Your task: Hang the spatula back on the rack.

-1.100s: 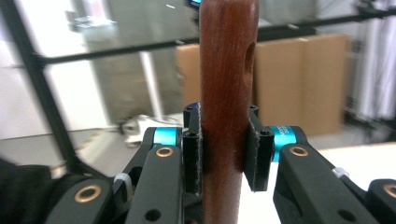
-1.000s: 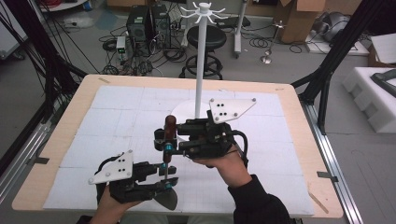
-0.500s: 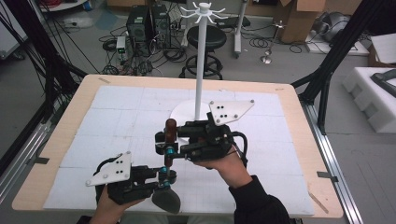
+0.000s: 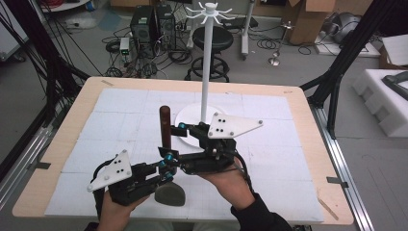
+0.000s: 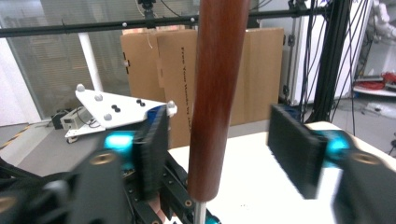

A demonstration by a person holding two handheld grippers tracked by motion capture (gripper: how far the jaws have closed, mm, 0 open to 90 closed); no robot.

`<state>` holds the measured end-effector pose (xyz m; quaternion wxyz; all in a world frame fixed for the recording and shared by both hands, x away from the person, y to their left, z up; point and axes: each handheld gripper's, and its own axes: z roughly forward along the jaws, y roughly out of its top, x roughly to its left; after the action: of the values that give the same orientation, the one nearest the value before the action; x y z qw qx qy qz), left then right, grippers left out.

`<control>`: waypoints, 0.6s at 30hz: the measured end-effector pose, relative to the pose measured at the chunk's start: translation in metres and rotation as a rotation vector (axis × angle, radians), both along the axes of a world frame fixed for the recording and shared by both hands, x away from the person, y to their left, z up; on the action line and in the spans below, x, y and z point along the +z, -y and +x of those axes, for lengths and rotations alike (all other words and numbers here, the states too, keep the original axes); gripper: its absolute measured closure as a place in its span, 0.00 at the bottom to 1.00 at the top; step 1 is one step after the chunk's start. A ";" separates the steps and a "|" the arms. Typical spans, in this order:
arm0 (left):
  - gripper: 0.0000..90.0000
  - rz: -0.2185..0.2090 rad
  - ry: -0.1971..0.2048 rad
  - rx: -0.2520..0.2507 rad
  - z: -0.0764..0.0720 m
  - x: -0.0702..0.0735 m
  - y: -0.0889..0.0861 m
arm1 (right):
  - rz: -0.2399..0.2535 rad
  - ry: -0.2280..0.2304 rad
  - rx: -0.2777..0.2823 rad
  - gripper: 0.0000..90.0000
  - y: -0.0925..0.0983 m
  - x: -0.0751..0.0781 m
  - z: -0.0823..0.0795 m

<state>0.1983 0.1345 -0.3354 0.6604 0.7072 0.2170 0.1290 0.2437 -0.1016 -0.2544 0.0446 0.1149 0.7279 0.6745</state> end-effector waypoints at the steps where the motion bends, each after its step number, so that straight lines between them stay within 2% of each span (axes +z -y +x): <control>1: 0.93 -0.002 0.001 0.001 0.000 0.001 0.000 | 0.010 -0.005 0.010 0.62 0.000 -0.001 0.001; 5: 0.93 -0.003 -0.001 0.014 0.002 0.003 0.000 | 0.030 -0.025 0.038 0.78 0.000 -0.006 0.003; 7: 0.93 -0.007 0.000 0.015 0.002 0.003 0.000 | 0.044 -0.021 0.037 0.81 -0.001 -0.007 0.004; 8: 0.93 -0.013 0.002 0.010 0.003 0.002 0.000 | 0.047 -0.034 0.055 0.82 -0.001 -0.007 0.005; 10: 0.92 -0.032 -0.007 -0.011 0.005 0.000 -0.003 | 0.050 -0.030 0.065 0.82 -0.002 -0.006 0.007; 13: 0.62 -0.065 -0.022 0.018 0.008 -0.009 -0.014 | 0.039 -0.029 0.054 0.82 -0.001 -0.003 0.011; 14: 0.52 -0.080 -0.034 0.028 0.009 -0.013 -0.019 | 0.048 -0.027 0.045 0.82 0.003 0.001 0.017; 15: 0.46 -0.088 -0.043 0.037 0.010 -0.016 -0.026 | 0.069 -0.025 0.044 0.82 0.005 0.002 0.022; 16: 0.46 -0.096 -0.048 0.054 0.010 -0.020 -0.033 | 0.069 -0.025 0.044 0.82 0.005 0.002 0.022; 18: 0.38 -0.107 -0.033 0.079 0.010 -0.028 -0.048 | 0.090 -0.037 0.052 0.82 0.012 0.003 0.033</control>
<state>0.2079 0.1821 -0.3630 0.6878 0.6640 0.2623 0.1314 0.2765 -0.1131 -0.2512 0.0084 0.1100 0.7003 0.7053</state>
